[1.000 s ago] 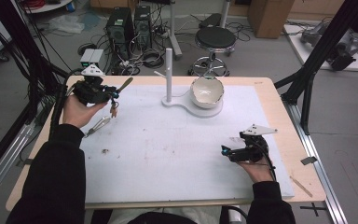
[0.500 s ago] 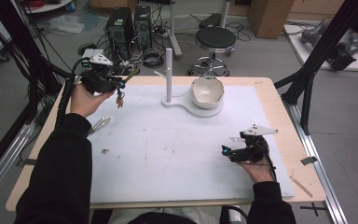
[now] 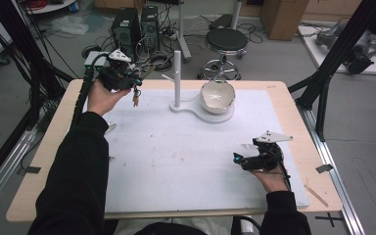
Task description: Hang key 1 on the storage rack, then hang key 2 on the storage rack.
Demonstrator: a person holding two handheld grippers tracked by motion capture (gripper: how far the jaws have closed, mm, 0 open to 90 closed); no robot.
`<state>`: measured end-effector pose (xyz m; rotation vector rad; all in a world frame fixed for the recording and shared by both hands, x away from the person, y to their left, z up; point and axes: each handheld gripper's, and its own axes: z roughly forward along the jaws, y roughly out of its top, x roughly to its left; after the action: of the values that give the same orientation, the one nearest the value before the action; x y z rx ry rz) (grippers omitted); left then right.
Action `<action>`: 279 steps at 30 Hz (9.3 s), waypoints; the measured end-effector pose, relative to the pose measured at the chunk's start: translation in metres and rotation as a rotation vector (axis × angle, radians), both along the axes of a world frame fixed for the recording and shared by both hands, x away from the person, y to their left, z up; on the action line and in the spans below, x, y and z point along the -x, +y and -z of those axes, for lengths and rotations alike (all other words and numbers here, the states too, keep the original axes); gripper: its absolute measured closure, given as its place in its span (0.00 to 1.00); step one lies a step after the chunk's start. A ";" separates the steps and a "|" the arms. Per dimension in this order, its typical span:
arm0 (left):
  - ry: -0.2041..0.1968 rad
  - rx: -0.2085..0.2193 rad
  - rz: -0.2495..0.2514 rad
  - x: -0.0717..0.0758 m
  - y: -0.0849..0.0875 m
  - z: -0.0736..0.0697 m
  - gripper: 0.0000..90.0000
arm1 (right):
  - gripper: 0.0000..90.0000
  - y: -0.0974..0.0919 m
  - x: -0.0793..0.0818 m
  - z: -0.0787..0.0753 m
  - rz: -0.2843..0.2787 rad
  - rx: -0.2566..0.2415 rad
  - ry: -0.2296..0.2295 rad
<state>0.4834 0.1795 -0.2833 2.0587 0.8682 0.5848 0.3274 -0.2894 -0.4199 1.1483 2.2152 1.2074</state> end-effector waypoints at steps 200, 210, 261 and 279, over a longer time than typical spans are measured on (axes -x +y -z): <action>0.227 0.064 -0.183 0.063 0.127 0.149 0.59 | 0.01 -0.002 0.009 0.002 0.030 0.025 0.013; 0.235 0.004 -0.189 0.061 0.125 0.154 0.82 | 0.01 -0.002 0.009 0.003 0.035 0.031 0.009; 0.012 0.058 -0.141 0.079 0.114 0.020 0.83 | 0.01 0.001 0.011 -0.001 0.010 -0.005 -0.004; -0.018 0.031 -0.009 0.070 0.067 -0.023 0.83 | 0.01 0.000 0.011 -0.002 0.011 -0.006 -0.004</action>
<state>0.4136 0.2466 -0.2602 2.0199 0.8716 0.5904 0.3160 -0.2896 -0.4178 1.1578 2.2009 1.2112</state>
